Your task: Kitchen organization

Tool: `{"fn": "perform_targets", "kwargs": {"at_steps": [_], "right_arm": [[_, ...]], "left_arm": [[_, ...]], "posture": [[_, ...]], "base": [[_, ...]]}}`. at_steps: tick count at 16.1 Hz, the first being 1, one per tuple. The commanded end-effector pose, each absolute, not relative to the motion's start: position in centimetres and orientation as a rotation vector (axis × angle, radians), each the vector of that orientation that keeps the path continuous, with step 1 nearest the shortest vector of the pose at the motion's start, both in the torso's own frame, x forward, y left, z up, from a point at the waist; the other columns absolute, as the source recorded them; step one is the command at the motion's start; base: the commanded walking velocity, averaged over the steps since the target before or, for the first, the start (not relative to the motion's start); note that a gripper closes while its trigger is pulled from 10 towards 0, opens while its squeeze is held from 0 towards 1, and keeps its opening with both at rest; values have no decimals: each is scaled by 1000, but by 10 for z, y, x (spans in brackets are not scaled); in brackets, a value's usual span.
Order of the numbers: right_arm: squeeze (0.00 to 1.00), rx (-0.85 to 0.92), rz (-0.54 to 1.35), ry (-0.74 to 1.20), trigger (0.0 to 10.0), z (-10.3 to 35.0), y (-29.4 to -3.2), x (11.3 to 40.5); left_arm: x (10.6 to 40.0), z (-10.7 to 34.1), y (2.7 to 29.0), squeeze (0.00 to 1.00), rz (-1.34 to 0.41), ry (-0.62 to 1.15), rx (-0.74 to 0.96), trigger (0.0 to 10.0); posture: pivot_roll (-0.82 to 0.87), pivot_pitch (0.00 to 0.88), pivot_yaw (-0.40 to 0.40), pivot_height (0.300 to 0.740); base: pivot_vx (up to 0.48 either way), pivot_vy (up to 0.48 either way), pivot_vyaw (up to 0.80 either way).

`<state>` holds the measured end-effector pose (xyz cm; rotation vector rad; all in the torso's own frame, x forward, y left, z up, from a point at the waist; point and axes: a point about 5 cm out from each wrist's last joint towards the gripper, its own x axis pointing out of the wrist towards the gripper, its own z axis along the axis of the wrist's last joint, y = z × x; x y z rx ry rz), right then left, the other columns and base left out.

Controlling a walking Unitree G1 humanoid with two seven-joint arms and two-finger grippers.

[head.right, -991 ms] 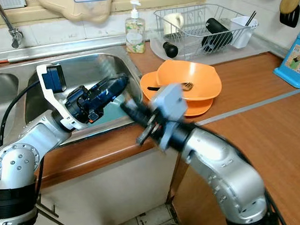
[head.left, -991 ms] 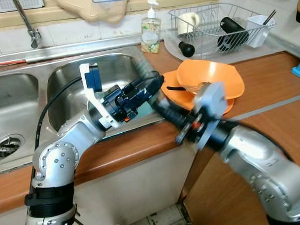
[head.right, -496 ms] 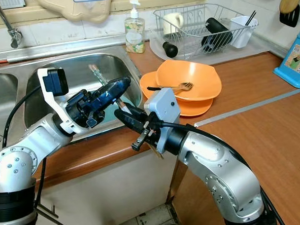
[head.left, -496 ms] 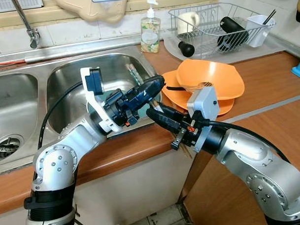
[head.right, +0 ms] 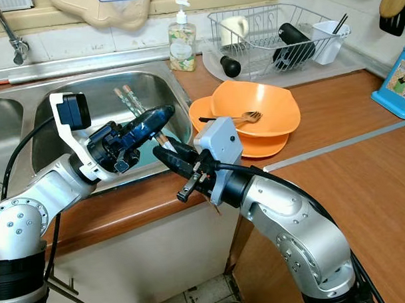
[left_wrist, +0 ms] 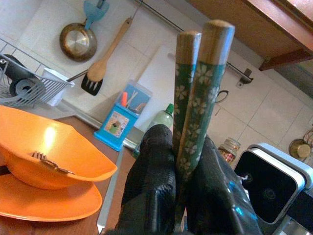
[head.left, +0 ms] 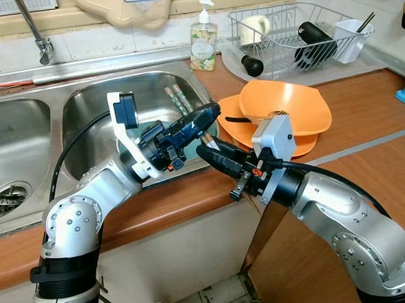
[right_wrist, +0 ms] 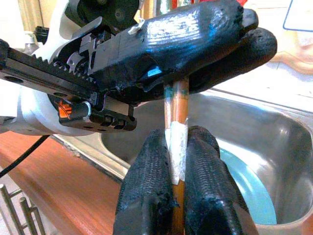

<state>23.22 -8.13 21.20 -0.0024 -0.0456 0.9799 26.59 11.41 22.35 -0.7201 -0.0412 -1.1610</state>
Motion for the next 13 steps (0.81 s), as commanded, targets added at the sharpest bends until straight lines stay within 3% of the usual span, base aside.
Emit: {"fn": "perform_targets", "kwargs": {"at_steps": [1,5,6,7,8,9,10,11,12,13], "right_arm": [[0,-23,957,-68,0,216,-84,237],[0,-23,955,-70,0,217,-84,237],[0,-29,953,-71,745,217,-84,237],[0,-32,952,-72,2000,217,-84,237],[0,-38,948,-75,6824,217,-84,238],[0,-42,943,-77,8706,217,-85,238],[0,-47,931,-80,10000,218,-85,240],[0,-43,917,-79,10000,218,-85,241],[380,-29,907,-78,10000,218,-86,242],[1000,-17,909,-78,10000,219,-86,243]], "left_arm": [[262,227,115,0,-1173,-47,-714,0],[263,226,115,0,-1164,-46,-711,0],[264,226,116,0,-1157,-47,-708,0],[264,226,116,0,-1155,-47,-707,0],[264,225,116,0,-1151,-46,-705,0],[264,225,116,0,-1150,-46,-705,0],[264,225,116,0,-1148,-47,-704,0],[265,225,117,0,-1142,-49,-704,0],[266,225,118,0,-1130,-53,-703,0],[267,226,120,0,-1117,-60,-703,0]], "posture": [[-81,0,26,740],[-82,0,26,740],[-82,0,25,740],[-82,0,25,740],[-82,0,25,740],[-82,0,25,740],[-81,0,25,740],[-81,0,24,740],[-81,0,24,740],[-82,0,25,740]], "base": [[0,0,0],[0,0,0],[0,0,0],[0,0,0],[0,0,0],[0,0,0],[0,0,0],[0,0,0],[0,0,0],[0,0,0]]}}
